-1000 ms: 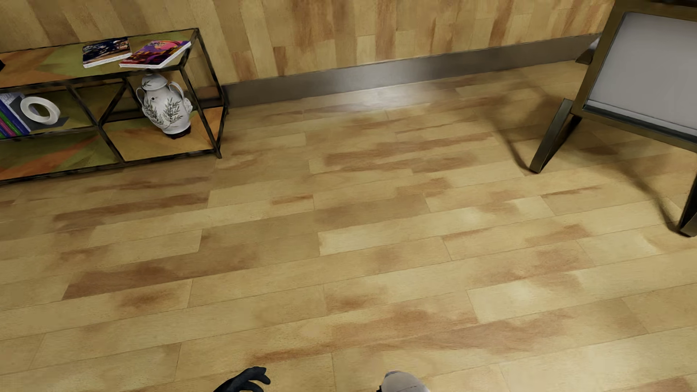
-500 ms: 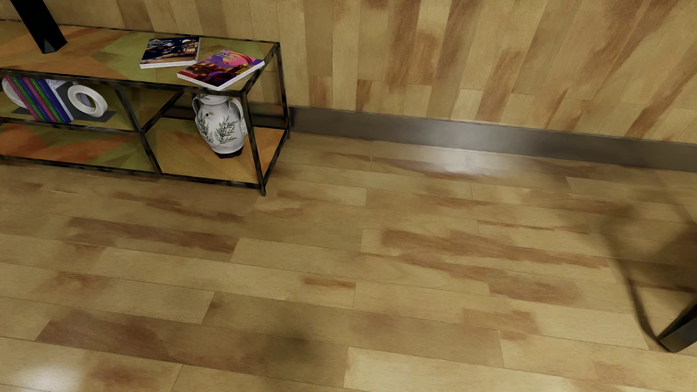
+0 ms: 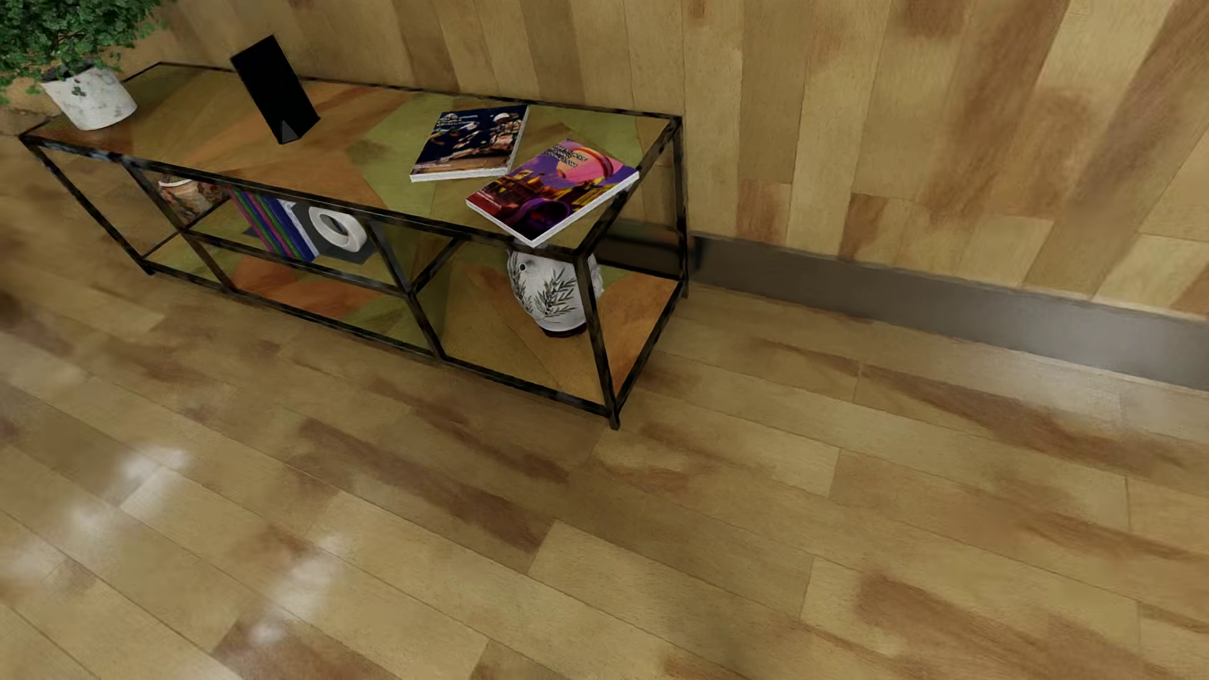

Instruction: Approach the light cyan armchair

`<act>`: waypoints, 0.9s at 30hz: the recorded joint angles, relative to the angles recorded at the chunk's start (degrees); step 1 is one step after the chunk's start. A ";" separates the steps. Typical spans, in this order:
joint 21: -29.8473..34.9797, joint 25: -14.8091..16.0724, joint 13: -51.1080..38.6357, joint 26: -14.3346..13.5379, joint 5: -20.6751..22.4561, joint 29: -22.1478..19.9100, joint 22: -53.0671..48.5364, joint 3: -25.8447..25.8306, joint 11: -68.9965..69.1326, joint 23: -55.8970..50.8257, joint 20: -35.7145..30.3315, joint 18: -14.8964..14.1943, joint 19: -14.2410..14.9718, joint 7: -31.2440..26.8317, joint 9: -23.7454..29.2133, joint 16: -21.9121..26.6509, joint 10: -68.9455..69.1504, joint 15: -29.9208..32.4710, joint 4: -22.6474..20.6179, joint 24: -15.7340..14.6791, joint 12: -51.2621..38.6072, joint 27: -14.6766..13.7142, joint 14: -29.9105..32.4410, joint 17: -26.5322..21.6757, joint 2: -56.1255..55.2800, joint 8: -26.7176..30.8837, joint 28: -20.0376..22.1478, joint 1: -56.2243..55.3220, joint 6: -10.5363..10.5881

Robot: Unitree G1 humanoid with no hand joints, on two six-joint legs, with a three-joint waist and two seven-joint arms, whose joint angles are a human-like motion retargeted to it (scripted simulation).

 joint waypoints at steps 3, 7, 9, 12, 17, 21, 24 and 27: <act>-2.70 0.00 -1.19 0.00 -4.29 0.00 -0.05 4.62 -2.50 -4.11 -4.17 0.00 0.00 0.00 -1.21 -1.07 0.29 -5.20 3.15 0.00 3.06 0.00 -1.01 -0.50 7.51 0.00 0.00 -12.57 -0.76; -3.23 0.00 -1.68 0.00 -3.68 0.00 6.05 11.84 -5.87 -11.22 -6.75 0.00 0.00 0.00 -2.05 -0.67 -14.14 -11.37 7.95 0.00 9.38 0.00 -4.83 0.26 19.55 0.00 0.00 -23.46 -3.21; -3.27 0.00 -3.68 0.00 -1.41 0.00 9.37 15.23 -7.57 -13.43 -9.21 0.00 0.00 0.00 -2.48 0.42 -19.68 -14.25 9.36 0.00 12.10 0.00 -13.18 -0.15 24.17 0.00 0.00 -27.72 -3.89; -1.18 0.00 -8.10 0.00 -2.81 0.00 14.34 22.32 -5.98 -15.24 -12.32 0.00 0.00 0.00 -0.63 1.56 -12.40 -13.95 10.83 0.00 15.12 0.00 3.36 -1.36 28.95 0.00 0.00 -34.90 -6.77; -1.24 0.00 -5.00 0.00 -2.39 0.00 14.03 16.34 21.09 -10.68 -13.64 0.00 0.00 0.00 -1.23 1.20 -8.42 0.19 1.52 0.00 15.08 0.00 -8.03 -0.52 15.45 0.00 0.00 -24.64 -10.17; 4.25 0.00 0.72 0.00 3.34 0.00 4.47 4.40 31.79 -8.00 -7.31 0.00 0.00 0.00 0.39 1.87 -21.71 -11.92 -4.76 0.00 6.27 0.00 -19.35 -0.23 -8.30 0.00 0.00 -0.88 -9.91; 6.54 0.00 5.33 0.00 4.75 0.00 -5.27 -4.11 7.43 -5.52 3.07 0.00 0.00 0.00 -0.45 3.17 -27.27 -8.32 -1.37 0.00 0.16 0.00 -28.68 0.12 -17.34 0.00 0.00 13.96 -9.41; 6.95 0.00 8.81 0.00 3.87 0.00 -12.54 -7.95 -12.56 -4.86 9.27 0.00 0.00 0.00 -3.30 4.80 -28.69 -8.18 0.75 0.00 -5.83 0.00 -32.77 0.13 -21.24 0.00 0.00 23.47 -10.09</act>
